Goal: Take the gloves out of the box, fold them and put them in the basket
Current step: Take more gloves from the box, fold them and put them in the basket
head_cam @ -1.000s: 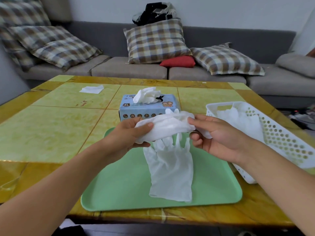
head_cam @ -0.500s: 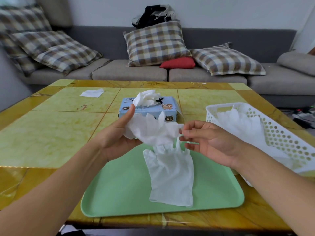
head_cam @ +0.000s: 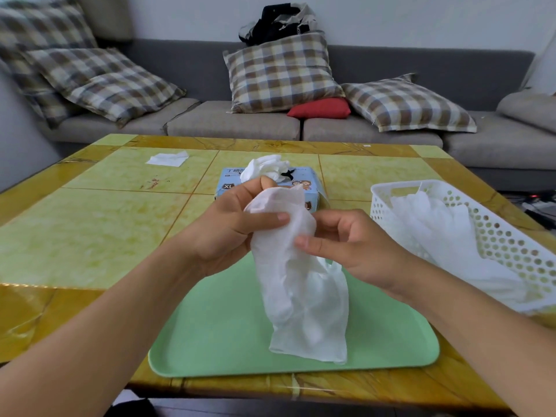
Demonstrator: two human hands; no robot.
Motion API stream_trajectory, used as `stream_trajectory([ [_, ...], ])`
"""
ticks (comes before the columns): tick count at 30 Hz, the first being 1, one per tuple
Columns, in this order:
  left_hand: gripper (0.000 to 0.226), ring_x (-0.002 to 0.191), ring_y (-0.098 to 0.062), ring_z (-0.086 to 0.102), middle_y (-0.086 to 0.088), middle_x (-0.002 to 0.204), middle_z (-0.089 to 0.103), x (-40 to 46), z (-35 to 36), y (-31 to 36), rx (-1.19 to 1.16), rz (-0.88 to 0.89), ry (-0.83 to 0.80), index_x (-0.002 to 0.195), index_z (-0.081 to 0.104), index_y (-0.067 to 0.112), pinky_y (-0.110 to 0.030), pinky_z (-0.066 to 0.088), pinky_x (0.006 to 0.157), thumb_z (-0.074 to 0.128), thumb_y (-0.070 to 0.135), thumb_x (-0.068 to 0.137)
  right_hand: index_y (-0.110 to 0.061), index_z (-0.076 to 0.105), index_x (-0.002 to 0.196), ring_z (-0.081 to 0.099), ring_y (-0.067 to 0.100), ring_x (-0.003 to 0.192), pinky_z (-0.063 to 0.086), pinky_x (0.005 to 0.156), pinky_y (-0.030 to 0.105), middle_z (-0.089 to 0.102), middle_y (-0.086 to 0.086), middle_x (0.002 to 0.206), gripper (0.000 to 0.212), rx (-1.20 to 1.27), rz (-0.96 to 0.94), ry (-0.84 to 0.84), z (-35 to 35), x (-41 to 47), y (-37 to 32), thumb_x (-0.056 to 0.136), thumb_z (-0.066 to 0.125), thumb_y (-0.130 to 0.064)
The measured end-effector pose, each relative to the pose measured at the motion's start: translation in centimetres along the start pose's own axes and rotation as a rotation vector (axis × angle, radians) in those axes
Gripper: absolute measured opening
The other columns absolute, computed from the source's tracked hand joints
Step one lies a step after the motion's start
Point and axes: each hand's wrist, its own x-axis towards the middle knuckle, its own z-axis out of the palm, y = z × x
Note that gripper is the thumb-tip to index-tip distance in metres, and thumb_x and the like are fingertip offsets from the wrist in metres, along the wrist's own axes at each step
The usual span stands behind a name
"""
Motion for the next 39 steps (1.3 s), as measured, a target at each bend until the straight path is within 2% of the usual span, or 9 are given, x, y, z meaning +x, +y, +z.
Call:
stream_trajectory([
  [3, 0.046, 0.085, -0.018, 0.068, -0.002, 0.099, 0.070, 0.3, 0.0, -0.1, 0.012, 0.055, 0.113, 0.101, 0.061, 0.018, -0.027, 0.060, 0.073, 0.069, -0.013, 0.069, -0.004, 0.076, 0.094, 0.072, 0.018, 0.088, 0.058, 0.079, 0.026, 0.078, 0.008, 0.095, 0.021, 0.043, -0.038, 0.035, -0.3, -0.2, -0.2, 0.077, 0.078, -0.017],
  [6, 0.078, 0.087, -0.016, 0.072, -0.006, 0.098, 0.074, 0.4, -0.1, -0.6, -0.110, -0.022, 0.189, 0.132, 0.053, 0.014, -0.026, 0.059, 0.078, 0.073, -0.018, 0.064, 0.004, 0.072, 0.095, 0.072, 0.021, 0.087, 0.059, 0.081, 0.030, 0.077, 0.016, 0.098, 0.033, 0.144, -0.039, 0.089, -1.1, -0.2, -0.3, 0.069, 0.080, -0.014],
  [8, 0.078, 0.100, -0.021, 0.072, -0.012, 0.111, 0.074, 0.1, 0.4, -1.0, -0.217, -0.164, 0.150, 0.141, 0.049, 0.011, -0.031, 0.059, 0.088, 0.083, 0.005, 0.071, 0.000, 0.071, 0.091, 0.071, 0.019, 0.083, 0.060, 0.076, 0.028, 0.077, 0.012, 0.092, 0.027, 0.159, -0.058, 0.116, -1.4, -0.2, -0.3, 0.068, 0.081, -0.011],
  [11, 0.065, 0.114, -0.032, 0.066, -0.021, 0.128, 0.066, -0.4, 1.6, -1.7, -0.185, -0.372, 0.115, 0.133, 0.060, 0.007, -0.040, 0.055, 0.098, 0.077, 0.041, 0.080, -0.012, 0.068, 0.080, 0.071, 0.019, 0.077, 0.059, 0.069, 0.027, 0.075, 0.008, 0.084, 0.019, 0.111, -0.056, 0.135, -1.5, -0.2, -0.2, 0.072, 0.082, -0.004],
  [18, 0.073, 0.097, -0.028, 0.073, -0.016, 0.110, 0.074, 0.3, 2.2, -1.5, 0.042, -0.065, 0.273, 0.136, 0.053, 0.021, -0.031, 0.060, 0.076, 0.075, 0.001, 0.070, -0.002, 0.070, 0.109, 0.065, 0.029, 0.089, 0.047, 0.089, 0.046, 0.074, 0.016, 0.104, 0.060, 0.209, 0.189, 0.068, -2.7, 0.0, -1.1, 0.063, 0.090, -0.035],
  [22, 0.069, 0.092, -0.026, 0.074, -0.013, 0.101, 0.075, 0.2, 2.8, -0.5, 0.083, -0.044, 0.165, 0.134, 0.053, 0.020, -0.029, 0.059, 0.074, 0.073, -0.002, 0.072, -0.005, 0.073, 0.116, 0.066, 0.037, 0.116, 0.046, 0.110, 0.052, 0.072, 0.018, 0.119, 0.049, 0.265, 0.275, -0.042, -2.7, -0.3, -1.1, 0.074, 0.078, -0.030],
  [28, 0.066, 0.096, -0.027, 0.073, -0.017, 0.109, 0.075, 0.2, 2.8, -0.6, 0.103, -0.055, 0.236, 0.129, 0.056, 0.014, -0.028, 0.059, 0.075, 0.079, 0.006, 0.067, -0.013, 0.078, 0.100, 0.072, 0.014, 0.092, 0.053, 0.085, 0.032, 0.078, 0.004, 0.102, 0.028, 0.135, 0.114, 0.154, -2.6, 0.3, -1.5, 0.099, 0.057, -0.031],
  [34, 0.055, 0.093, -0.025, 0.072, -0.017, 0.109, 0.074, 0.4, 2.0, 0.2, 0.063, -0.049, 0.257, 0.121, 0.060, 0.017, -0.031, 0.058, 0.083, 0.077, 0.012, 0.069, -0.001, 0.072, 0.113, 0.068, 0.033, 0.102, 0.047, 0.104, 0.058, 0.073, 0.021, 0.114, 0.036, 0.212, 0.104, 0.231, -2.4, 0.3, -1.4, 0.104, 0.051, -0.029],
  [39, 0.039, 0.082, -0.015, 0.073, -0.005, 0.096, 0.076, 0.7, 1.7, 0.5, -0.050, -0.020, 0.231, 0.112, 0.064, 0.018, -0.024, 0.060, 0.074, 0.071, 0.014, 0.074, -0.004, 0.066, 0.128, 0.064, 0.037, 0.121, 0.044, 0.110, 0.056, 0.070, 0.018, 0.126, 0.041, 0.493, 0.185, 0.166, -2.6, 0.5, -1.5, 0.104, 0.048, -0.033],
])
